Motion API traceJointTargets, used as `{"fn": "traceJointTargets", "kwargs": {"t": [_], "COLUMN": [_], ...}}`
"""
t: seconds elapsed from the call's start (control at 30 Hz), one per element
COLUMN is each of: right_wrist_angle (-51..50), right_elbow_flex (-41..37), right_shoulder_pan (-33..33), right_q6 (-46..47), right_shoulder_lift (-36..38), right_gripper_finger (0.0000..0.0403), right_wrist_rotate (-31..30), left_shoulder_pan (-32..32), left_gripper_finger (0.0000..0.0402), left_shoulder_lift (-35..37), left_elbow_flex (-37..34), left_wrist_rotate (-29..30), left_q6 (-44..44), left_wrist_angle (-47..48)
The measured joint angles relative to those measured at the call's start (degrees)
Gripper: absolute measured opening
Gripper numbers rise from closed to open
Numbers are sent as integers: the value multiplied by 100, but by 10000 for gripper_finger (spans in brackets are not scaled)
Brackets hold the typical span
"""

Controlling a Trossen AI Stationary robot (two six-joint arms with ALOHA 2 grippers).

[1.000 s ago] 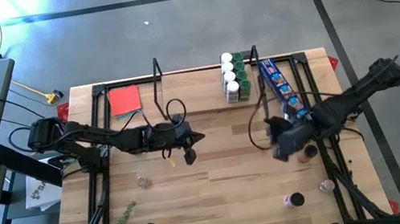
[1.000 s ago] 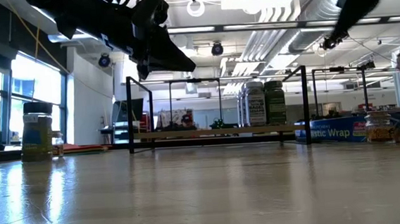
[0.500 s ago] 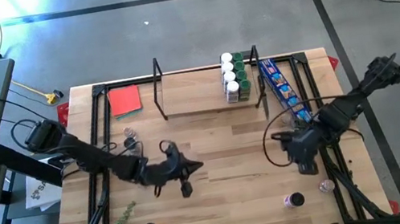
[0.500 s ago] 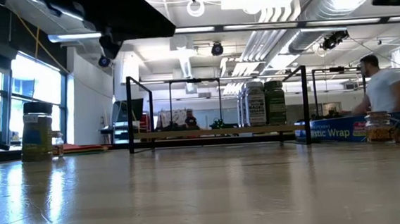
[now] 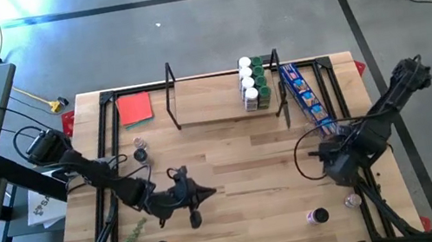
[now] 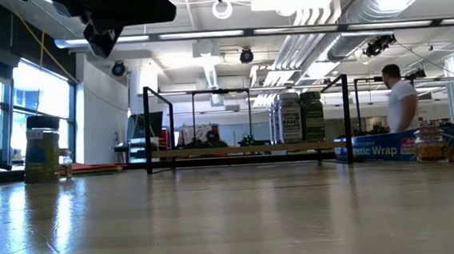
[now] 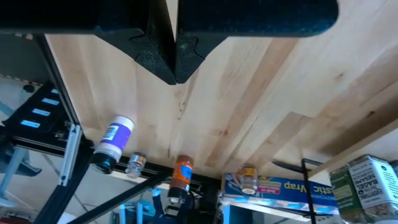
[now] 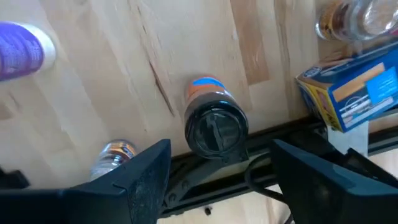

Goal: Shelf spices
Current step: Put the top right black seasoning bottle on the shelf

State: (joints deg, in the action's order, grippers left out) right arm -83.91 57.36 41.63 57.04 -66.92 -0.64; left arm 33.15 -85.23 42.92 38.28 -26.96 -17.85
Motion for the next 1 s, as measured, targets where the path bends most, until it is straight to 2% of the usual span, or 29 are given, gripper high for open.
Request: {"fn": "traceJointTargets", "kwargs": {"t": [0.4, 0.53, 0.63, 0.77, 0.9, 1.0], "right_wrist_angle": [565, 1236, 1742, 2081, 2532, 2874], "right_elbow_flex": [-1051, -1328, -1513, -1537, -1317, -891], "right_shoulder_pan": [128, 128, 122, -17, -482, -1000], "right_q6": [309, 116, 109, 212, 188, -472], "right_shoulder_lift": [-2, -2, -2, -61, -327, -752], "right_gripper_finger": [269, 268, 248, 185, 185, 185], "right_wrist_rotate": [20, 23, 66, 76, -74, -299], "left_shoulder_pan": [-13, -24, -24, -52, -65, -121], "left_gripper_finger": [0, 0, 0, 0, 0, 0], "left_shoulder_lift": [0, 0, 0, 0, 0, 0], "left_elbow_flex": [0, 0, 0, 0, 0, 0], "left_wrist_rotate": [18, 18, 16, 24, 128, 169], "left_q6": [4, 0, -5, -150, -153, -153], "left_wrist_angle": [0, -1, -2, -6, -7, -11]}}
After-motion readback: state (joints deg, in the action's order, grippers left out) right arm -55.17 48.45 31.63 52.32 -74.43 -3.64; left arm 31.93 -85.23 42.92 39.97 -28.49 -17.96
